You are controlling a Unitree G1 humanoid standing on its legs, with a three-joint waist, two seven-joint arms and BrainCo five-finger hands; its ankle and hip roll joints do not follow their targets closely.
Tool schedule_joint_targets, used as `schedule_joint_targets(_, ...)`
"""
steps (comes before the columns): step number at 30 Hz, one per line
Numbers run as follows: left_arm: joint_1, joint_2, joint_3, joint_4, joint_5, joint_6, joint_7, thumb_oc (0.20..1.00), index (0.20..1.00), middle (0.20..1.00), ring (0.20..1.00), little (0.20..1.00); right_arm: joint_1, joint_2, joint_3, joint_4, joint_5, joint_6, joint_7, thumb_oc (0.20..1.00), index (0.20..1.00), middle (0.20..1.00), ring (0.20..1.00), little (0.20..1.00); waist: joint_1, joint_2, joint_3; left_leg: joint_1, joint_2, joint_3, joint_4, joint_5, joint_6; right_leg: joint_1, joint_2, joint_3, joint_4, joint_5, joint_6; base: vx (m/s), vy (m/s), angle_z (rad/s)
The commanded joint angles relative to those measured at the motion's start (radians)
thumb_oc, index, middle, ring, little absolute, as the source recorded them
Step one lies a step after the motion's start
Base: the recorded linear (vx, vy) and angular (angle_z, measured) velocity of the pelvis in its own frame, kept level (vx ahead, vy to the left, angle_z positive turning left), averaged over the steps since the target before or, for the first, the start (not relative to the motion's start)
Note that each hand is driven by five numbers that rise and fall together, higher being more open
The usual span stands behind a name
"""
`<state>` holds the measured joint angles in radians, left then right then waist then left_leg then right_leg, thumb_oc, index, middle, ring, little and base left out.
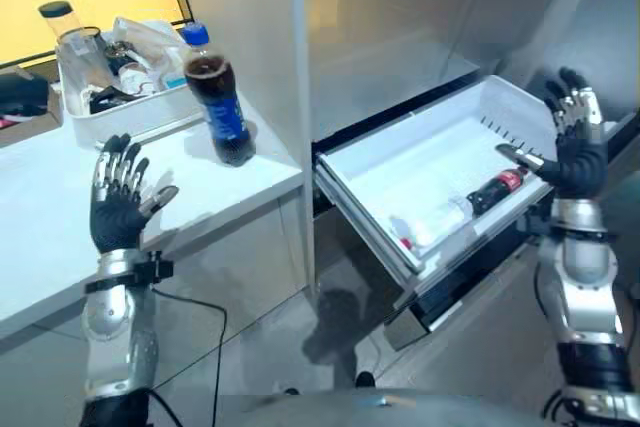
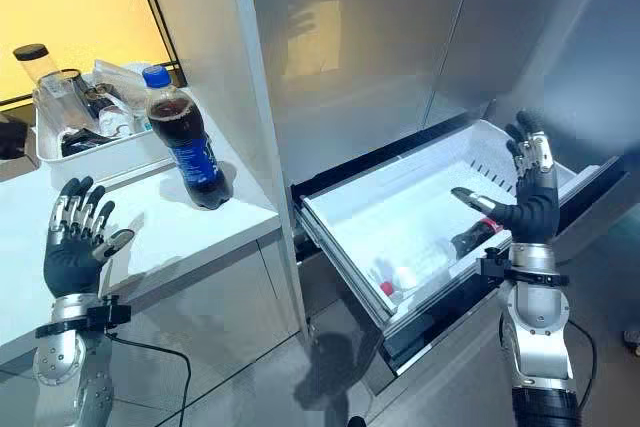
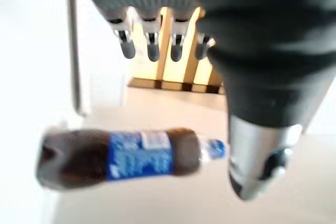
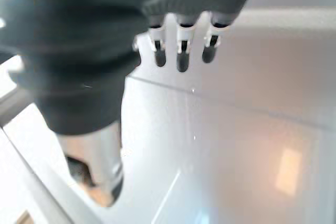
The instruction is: Take the drinks into the refrigerator
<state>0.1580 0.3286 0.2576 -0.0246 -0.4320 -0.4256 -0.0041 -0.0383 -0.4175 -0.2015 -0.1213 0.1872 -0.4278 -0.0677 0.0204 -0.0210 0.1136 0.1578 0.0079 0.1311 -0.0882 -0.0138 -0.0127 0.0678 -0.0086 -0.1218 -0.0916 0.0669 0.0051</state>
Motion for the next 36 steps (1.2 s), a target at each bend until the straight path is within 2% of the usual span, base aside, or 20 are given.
schedule_joint_targets(1, -0.037, 0.057, 0.02, -0.002, 0.064, -0.054, 0.035, 1.0, 1.0, 1.0, 1.0, 1.0, -0.064, -0.028, -0.002, -0.079, 0.031, -0.045, 0.011, 1.0, 1.0, 1.0, 1.0, 1.0, 0.026, -0.044, -0.008, -0.019, -0.006, -0.055, 0.001, -0.046, -0.003, 0.015, -0.08, -0.042, 0.028, 0.011, 0.106, 0.2, 0.101, 0.22)
schedule_joint_targets(3, -0.039, 0.059, 0.02, -0.005, 0.091, -0.051, 0.061, 1.0, 1.0, 1.0, 1.0, 1.0, -0.064, -0.028, 0.006, -0.075, 0.029, -0.04, 0.012, 1.0, 1.0, 1.0, 1.0, 1.0, 0.027, -0.044, -0.007, -0.02, -0.006, -0.055, 0.001, -0.046, -0.003, 0.016, -0.079, -0.043, 0.028, 0.01, 0.105, 0.02, 0.0, 0.04)
schedule_joint_targets(12, -0.067, 0.057, -0.013, 0.002, 0.052, -0.052, 0.045, 1.0, 1.0, 1.0, 1.0, 1.0, -0.068, -0.021, 0.017, -0.059, 0.035, -0.032, 0.008, 1.0, 1.0, 1.0, 1.0, 1.0, 0.024, -0.04, -0.007, -0.02, -0.004, -0.057, 0.001, -0.048, -0.005, 0.018, -0.078, -0.046, 0.028, 0.002, 0.104, 0.01, 0.0, 0.01)
schedule_joint_targets(20, -0.132, 0.062, -0.073, 0.103, 0.037, -0.04, 0.05, 1.0, 1.0, 1.0, 1.0, 1.0, -0.086, -0.016, 0.036, -0.06, 0.038, -0.036, 0.009, 1.0, 1.0, 1.0, 1.0, 1.0, 0.01, -0.033, -0.01, -0.011, -0.001, -0.047, 0.001, -0.053, -0.008, 0.024, -0.073, -0.039, 0.025, -0.003, 0.103, 0.0, 0.0, 0.0)
schedule_joint_targets(31, -0.167, 0.075, -0.094, 0.216, 0.058, -0.029, 0.064, 1.0, 1.0, 1.0, 1.0, 1.0, -0.08, -0.018, 0.05, -0.09, 0.043, -0.038, 0.038, 1.0, 1.0, 1.0, 1.0, 1.0, -0.006, -0.028, -0.015, 0.001, 0.004, -0.032, 0.001, -0.061, -0.009, 0.028, -0.068, -0.027, 0.023, -0.005, 0.105, 0.0, -0.001, -0.01)
schedule_joint_targets(36, -0.204, 0.106, -0.106, 0.29, 0.094, -0.018, 0.085, 1.0, 1.0, 1.0, 1.0, 1.0, -0.085, -0.021, 0.07, -0.093, 0.064, -0.037, 0.056, 1.0, 1.0, 1.0, 1.0, 1.0, -0.014, -0.024, -0.019, 0.011, 0.005, -0.024, 0.001, -0.065, -0.011, 0.031, -0.067, -0.02, 0.025, -0.009, 0.105, 0.01, 0.002, -0.01)
